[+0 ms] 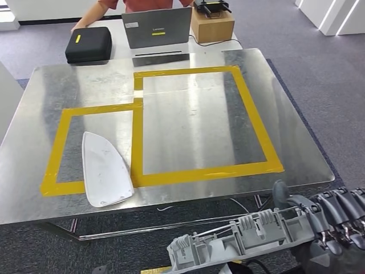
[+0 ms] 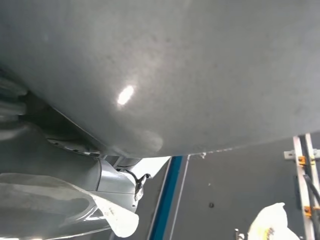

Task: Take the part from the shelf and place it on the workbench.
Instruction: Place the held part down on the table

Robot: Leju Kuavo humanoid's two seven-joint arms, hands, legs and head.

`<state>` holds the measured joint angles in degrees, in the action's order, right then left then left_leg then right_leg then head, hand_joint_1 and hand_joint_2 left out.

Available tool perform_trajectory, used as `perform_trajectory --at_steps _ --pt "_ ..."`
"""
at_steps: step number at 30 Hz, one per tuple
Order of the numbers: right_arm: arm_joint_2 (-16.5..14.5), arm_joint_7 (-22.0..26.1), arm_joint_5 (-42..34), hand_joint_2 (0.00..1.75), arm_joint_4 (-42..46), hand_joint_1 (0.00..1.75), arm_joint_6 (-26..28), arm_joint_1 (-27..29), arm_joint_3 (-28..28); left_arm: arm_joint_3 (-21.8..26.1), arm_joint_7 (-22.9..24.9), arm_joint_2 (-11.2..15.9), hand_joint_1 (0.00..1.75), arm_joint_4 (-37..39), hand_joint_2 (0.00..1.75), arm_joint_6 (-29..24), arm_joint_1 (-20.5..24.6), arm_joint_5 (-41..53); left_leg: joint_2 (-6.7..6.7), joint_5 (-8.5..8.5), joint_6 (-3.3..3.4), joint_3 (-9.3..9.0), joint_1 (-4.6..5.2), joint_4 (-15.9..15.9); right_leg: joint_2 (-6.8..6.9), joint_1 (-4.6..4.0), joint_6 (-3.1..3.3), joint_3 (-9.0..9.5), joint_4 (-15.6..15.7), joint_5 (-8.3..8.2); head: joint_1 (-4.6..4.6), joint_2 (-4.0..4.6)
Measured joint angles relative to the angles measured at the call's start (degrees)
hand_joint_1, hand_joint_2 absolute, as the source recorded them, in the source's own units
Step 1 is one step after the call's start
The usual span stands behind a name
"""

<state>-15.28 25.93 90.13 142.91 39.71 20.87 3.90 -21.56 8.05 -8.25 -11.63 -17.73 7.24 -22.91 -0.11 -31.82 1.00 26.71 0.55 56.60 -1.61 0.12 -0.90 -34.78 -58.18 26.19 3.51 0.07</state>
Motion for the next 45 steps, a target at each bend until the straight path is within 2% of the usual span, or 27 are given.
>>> perform_trajectory --at_steps 11,24,32,34,37,40,45 --pt "-0.19 1.59 -0.01 1.75 1.04 1.75 0.01 1.35 -0.68 5.08 2.12 -0.66 0.0 0.0 1.75 -3.26 -1.15 -3.61 -0.02 -0.01 0.01 0.0 0.0 0.0 0.0 -0.01 0.0 -0.01 0.0 0.01 0.0 0.0" --pt "-0.17 0.99 -0.01 1.75 1.07 1.75 0.01 1.56 -0.42 5.46 3.0 -0.67 0.0 0.0 1.75 -6.25 0.9 -0.59 -0.03 0.0 -0.01 -0.02 0.0 0.0 0.0 -0.01 0.02 0.0 0.0 -0.01 0.01 0.0" --pt "-0.19 1.73 -0.01 1.75 1.02 1.75 0.01 2.13 -0.28 3.73 -2.76 -1.42 0.0 -0.01 1.75 -13.73 2.64 4.28 -0.02 0.0 0.0 -0.01 0.0 0.0 -0.01 0.0 0.02 0.0 0.0 -0.01 0.01 0.0" --pt "-0.33 2.53 0.01 1.75 1.02 1.75 0.01 2.48 -0.34 3.17 -7.11 -1.84 0.0 -0.06 1.75 -16.96 2.95 5.42 -0.03 0.0 0.0 -0.02 0.01 0.01 0.0 0.0 0.02 0.0 0.0 -0.01 0.0 0.0" --pt "-1.12 4.03 0.01 1.75 1.02 1.75 0.01 3.33 -0.48 3.12 -16.78 -2.54 0.0 -0.04 1.75 -21.24 3.88 8.44 -0.02 0.0 0.0 -0.02 0.01 0.02 0.01 0.0 0.02 0.0 0.0 -0.02 0.0 0.0" --pt "-2.03 4.85 0.01 1.75 1.02 1.75 0.01 3.97 -0.56 6.12 -21.72 -3.09 0.0 0.26 1.75 -22.1 5.13 15.35 -0.02 0.0 0.0 -0.02 0.0 0.01 -0.02 0.0 0.02 0.01 0.0 -0.02 -0.01 0.0" --pt "-3.02 5.28 0.01 1.75 1.02 1.75 0.01 4.24 -0.6 17.19 -20.1 -4.98 0.0 -0.26 1.75 -22.32 4.62 33.18 -0.04 0.0 0.0 -0.02 0.01 0.01 -0.03 0.0 0.02 -0.01 0.0 -0.02 -0.01 0.0"
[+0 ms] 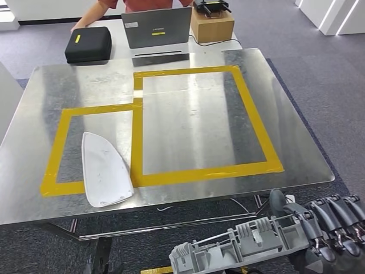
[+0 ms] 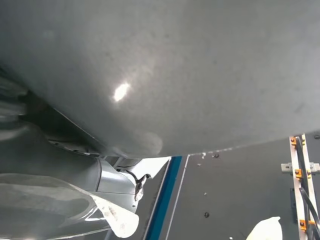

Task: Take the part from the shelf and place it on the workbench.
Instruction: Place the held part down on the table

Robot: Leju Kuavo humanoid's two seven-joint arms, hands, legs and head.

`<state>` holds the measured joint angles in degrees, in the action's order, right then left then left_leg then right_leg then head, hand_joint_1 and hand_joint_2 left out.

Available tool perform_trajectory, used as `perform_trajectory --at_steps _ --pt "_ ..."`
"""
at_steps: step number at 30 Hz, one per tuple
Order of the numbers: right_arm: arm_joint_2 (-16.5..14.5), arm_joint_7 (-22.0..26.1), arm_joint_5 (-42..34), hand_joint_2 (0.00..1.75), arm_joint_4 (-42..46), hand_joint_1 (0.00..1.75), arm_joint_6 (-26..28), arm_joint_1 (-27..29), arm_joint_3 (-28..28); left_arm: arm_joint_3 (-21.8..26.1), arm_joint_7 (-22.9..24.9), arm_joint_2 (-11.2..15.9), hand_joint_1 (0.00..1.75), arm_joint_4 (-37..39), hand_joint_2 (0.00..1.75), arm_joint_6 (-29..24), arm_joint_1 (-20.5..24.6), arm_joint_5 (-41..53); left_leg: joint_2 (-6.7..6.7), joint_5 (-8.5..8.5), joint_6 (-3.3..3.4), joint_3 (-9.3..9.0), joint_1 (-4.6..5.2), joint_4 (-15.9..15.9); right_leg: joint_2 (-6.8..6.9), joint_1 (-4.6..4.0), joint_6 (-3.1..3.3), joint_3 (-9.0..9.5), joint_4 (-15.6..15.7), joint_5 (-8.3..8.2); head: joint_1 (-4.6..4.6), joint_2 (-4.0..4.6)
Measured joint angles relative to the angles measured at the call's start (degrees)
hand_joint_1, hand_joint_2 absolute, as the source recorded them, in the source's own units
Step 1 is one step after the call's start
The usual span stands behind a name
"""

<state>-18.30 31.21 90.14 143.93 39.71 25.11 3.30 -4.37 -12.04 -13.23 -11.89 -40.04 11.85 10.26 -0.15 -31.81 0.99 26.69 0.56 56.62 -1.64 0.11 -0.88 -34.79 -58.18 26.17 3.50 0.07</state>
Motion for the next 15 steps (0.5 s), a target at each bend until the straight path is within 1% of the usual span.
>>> perform_trajectory --at_steps 3,5,7,9,11,15 --pt "-0.17 -0.15 0.01 1.75 0.0 1.75 0.0 -0.07 0.01 8.95 0.42 -1.79 0.0 -0.84 1.75 -0.01 -0.57 8.87 0.0 -0.01 0.0 0.01 0.0 0.0 0.0 0.0 0.0 0.0 0.0 0.0 0.01 0.0" --pt "-0.24 -0.28 0.01 1.75 0.0 1.75 0.0 -0.13 0.02 14.27 0.42 -2.75 0.0 -1.22 1.75 -0.02 -0.61 12.19 0.0 -0.01 0.01 0.01 0.0 0.0 -0.01 0.01 0.0 0.0 0.0 0.0 0.01 0.0" --pt "-0.27 -0.28 0.0 1.75 0.0 1.75 0.0 -0.21 0.02 18.44 0.42 -3.36 0.0 -1.43 1.75 -0.02 -0.59 14.07 0.0 -0.01 0.02 0.01 0.01 0.0 0.0 0.01 0.0 0.0 0.0 0.0 0.02 0.0" --pt "-0.34 -0.28 0.01 1.75 0.0 1.75 0.0 -0.25 0.02 21.61 0.42 -3.71 0.0 -1.51 1.75 -0.03 -0.55 14.87 0.0 -0.01 0.02 0.0 0.01 0.0 0.0 0.01 0.0 0.0 0.0 0.0 0.01 -0.01" --pt "-0.41 -0.28 0.01 1.75 0.0 1.75 0.0 -0.27 0.03 23.79 0.55 -3.89 0.0 -1.53 1.75 -0.04 -0.46 15.17 0.0 -0.01 0.02 0.0 0.01 0.0 0.01 0.01 0.0 0.0 0.0 0.0 0.0 -0.01" --pt "-0.43 -0.4 0.02 1.75 0.0 1.75 0.0 -0.31 0.05 26.1 1.33 -4.1 0.0 -1.52 1.75 0.04 -0.17 15.42 0.0 -0.01 0.01 0.0 0.0 0.0 0.01 0.0 0.0 0.0 0.0 0.0 0.01 0.0"
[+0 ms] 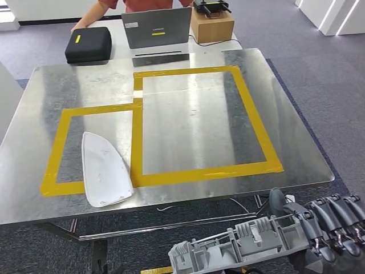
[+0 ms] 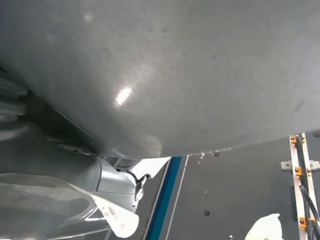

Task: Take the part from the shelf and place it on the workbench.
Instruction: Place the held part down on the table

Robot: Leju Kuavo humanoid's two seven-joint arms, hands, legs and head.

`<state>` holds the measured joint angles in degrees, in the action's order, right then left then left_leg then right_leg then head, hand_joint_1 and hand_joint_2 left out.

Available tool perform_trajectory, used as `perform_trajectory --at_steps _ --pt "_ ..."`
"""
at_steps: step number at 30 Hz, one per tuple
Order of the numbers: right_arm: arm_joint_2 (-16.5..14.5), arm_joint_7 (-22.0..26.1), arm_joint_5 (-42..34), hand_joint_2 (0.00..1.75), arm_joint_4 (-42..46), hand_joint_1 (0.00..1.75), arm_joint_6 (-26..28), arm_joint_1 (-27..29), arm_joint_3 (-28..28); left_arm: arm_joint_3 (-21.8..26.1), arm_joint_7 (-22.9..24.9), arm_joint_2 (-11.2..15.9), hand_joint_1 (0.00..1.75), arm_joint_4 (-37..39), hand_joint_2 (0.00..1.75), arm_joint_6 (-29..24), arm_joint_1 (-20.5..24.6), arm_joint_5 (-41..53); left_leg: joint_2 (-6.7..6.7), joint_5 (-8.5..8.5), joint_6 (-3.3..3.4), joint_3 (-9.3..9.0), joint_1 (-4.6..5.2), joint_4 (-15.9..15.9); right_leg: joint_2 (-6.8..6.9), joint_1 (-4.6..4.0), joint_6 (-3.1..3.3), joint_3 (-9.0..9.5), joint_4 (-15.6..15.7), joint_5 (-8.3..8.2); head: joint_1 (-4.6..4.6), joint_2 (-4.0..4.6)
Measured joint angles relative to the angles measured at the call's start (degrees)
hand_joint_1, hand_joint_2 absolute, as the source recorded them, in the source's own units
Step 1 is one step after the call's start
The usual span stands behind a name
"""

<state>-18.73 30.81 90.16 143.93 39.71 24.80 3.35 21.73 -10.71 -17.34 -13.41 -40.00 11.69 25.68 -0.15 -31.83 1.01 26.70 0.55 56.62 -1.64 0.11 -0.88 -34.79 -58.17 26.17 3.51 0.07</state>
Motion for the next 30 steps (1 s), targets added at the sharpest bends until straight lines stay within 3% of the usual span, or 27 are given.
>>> perform_trajectory --at_steps 9,30 --pt "0.0 -0.58 0.0 1.75 -0.06 1.75 0.0 -0.45 0.12 2.12 3.78 0.03 0.0 0.28 1.75 1.58 0.39 -0.96 0.0 0.0 0.0 0.0 0.0 0.0 0.0 0.0 0.0 0.01 0.0 0.0 -0.01 0.0" --pt "-0.17 0.19 -0.02 1.75 -0.07 1.75 0.0 -0.62 -1.13 4.68 5.12 0.55 0.0 0.28 1.75 3.25 -0.96 -2.99 0.0 -0.01 0.0 0.01 0.0 0.0 0.0 0.0 0.0 0.0 0.0 0.01 -0.01 0.0"
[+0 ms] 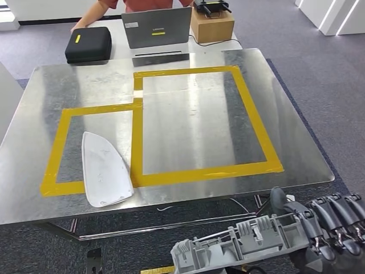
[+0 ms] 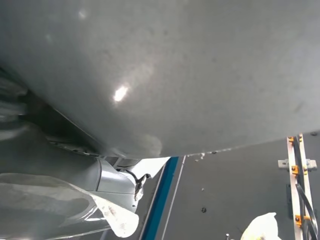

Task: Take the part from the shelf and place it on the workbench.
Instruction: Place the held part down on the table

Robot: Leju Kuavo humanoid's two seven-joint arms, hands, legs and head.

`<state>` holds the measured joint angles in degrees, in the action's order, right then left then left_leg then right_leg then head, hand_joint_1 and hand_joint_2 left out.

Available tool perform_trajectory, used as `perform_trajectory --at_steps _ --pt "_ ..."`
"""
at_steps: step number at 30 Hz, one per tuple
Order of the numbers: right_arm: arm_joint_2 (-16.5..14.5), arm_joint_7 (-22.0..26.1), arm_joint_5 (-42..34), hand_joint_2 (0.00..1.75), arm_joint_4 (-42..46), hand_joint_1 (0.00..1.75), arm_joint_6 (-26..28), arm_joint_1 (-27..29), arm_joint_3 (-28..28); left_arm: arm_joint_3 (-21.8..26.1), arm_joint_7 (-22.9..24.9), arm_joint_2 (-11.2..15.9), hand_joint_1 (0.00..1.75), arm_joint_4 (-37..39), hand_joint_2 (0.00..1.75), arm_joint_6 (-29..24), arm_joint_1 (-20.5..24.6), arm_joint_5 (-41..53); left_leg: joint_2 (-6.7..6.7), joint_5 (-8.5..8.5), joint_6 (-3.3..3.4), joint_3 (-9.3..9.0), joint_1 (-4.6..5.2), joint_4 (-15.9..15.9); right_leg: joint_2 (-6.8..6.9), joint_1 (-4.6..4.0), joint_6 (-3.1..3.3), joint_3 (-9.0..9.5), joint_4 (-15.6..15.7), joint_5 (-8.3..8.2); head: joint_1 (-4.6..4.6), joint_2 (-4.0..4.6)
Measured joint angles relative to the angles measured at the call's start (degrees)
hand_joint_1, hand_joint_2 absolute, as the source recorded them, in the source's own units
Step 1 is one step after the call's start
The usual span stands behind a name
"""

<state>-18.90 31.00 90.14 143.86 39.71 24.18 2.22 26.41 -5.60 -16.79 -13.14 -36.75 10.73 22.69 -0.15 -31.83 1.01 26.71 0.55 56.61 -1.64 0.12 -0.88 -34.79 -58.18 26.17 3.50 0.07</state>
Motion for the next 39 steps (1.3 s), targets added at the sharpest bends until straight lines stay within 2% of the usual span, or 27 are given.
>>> perform_trajectory --at_steps 11,15,19,26,34,36,39 --pt "0.02 -1.08 0.0 1.75 -0.01 1.75 0.0 -0.63 -0.21 1.97 -1.23 0.61 0.0 0.0 1.75 0.27 0.01 -4.07 0.0 0.0 0.0 0.0 0.0 0.0 0.0 0.0 0.0 0.01 0.0 0.0 0.01 0.0" --pt "0.02 -1.48 0.0 1.75 -0.16 1.75 0.0 -1.09 -0.21 5.31 -3.09 0.81 0.0 0.0 1.75 3.06 -0.29 -10.22 0.0 0.0 0.0 0.0 0.0 0.0 0.0 0.0 0.0 0.0 0.0 0.0 0.01 0.0" --pt "0.02 -1.65 0.0 1.75 -0.37 1.75 0.0 -1.3 -0.21 7.78 -3.93 1.08 0.0 0.0 1.75 3.78 -0.62 -11.68 0.0 0.0 0.0 0.01 0.0 -0.01 0.01 0.0 0.0 0.0 0.0 0.0 0.01 0.0" --pt "0.03 -3.03 0.0 1.75 -0.67 1.75 -0.01 -2.1 -0.29 10.86 -7.18 2.6 0.0 0.0 1.75 11.46 -3.99 -13.72 -0.01 -0.01 -0.01 0.01 -0.01 -0.02 -0.03 -0.01 0.0 -0.02 0.0 0.01 0.0 0.0" --pt "0.17 -4.57 0.0 1.75 -1.92 1.75 -0.01 -3.16 -0.28 9.52 -6.15 4.0 0.0 0.0 1.75 15.05 -6.0 -7.24 0.0 0.0 -0.01 0.02 0.0 -0.02 0.01 0.0 0.0 -0.01 0.0 0.01 0.01 0.0" --pt "0.21 -4.86 0.0 1.75 -2.22 1.75 -0.01 -3.28 -0.34 8.24 -7.2 4.11 0.0 0.0 1.75 15.62 -6.19 -4.99 0.0 0.0 -0.01 0.02 0.0 -0.02 0.01 0.0 0.0 -0.01 0.0 0.01 0.01 0.0" --pt "0.24 -4.91 0.0 1.75 -2.38 1.75 0.0 -3.21 -0.59 5.82 -11.35 4.12 0.0 0.0 1.75 15.75 -6.83 -1.73 0.0 0.0 -0.01 0.01 0.0 -0.01 0.0 0.0 0.0 0.0 0.0 0.01 0.0 0.0"
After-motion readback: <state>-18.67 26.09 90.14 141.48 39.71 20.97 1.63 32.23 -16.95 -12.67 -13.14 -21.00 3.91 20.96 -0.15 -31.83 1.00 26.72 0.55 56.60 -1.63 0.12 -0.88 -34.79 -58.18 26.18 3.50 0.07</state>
